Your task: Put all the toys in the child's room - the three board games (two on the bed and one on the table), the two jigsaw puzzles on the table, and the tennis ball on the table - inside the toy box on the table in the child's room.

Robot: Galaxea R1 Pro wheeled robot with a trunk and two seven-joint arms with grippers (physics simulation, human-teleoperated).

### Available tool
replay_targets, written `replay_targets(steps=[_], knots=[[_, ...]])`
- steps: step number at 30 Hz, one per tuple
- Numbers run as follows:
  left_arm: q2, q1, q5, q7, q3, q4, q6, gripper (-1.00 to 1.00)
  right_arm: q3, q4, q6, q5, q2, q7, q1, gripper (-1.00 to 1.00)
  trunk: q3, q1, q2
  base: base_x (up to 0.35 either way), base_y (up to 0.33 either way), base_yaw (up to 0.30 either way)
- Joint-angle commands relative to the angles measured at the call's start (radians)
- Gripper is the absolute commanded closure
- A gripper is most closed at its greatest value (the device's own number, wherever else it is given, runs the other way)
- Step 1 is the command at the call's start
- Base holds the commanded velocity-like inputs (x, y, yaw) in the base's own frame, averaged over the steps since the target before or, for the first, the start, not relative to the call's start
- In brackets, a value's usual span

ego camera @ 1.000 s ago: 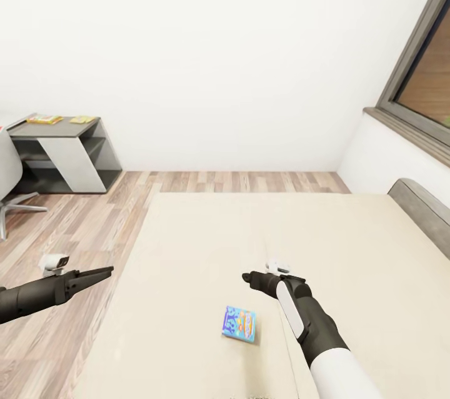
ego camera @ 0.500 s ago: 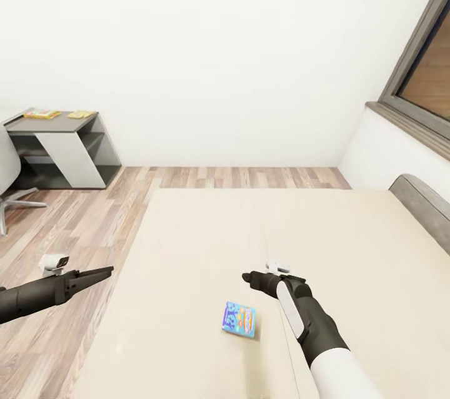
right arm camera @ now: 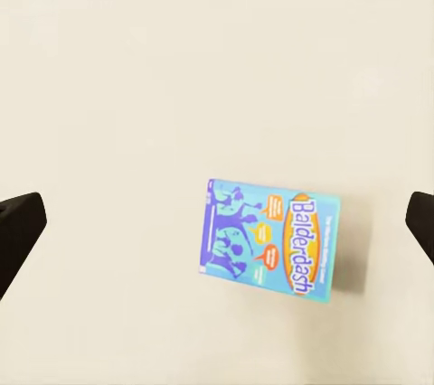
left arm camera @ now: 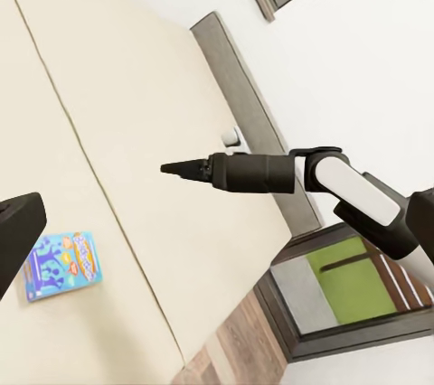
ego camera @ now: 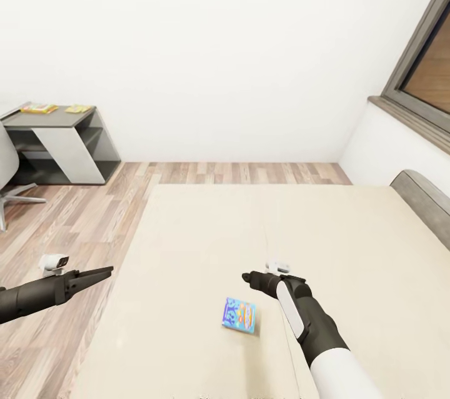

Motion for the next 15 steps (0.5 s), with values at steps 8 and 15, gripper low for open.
replay_targets(steps=[8, 15], knots=[[0.001, -0.001, -0.001, -0.004, 0.000, 0.000, 0.010, -1.00, 0.001, -0.001, 0.003, -0.006, 0.001, -0.004, 0.000, -1.00, -0.015, 0.000, -0.002, 0.000, 0.000, 0.000], [0.001, -0.001, -0.001, -0.004, 0.000, 0.000, 0.010, -1.00, 0.000, -0.001, 0.003, -0.006, 0.000, -0.004, 0.000, -1.00, -0.027, 0.000, -0.002, 0.000, 0.000, 0.000]])
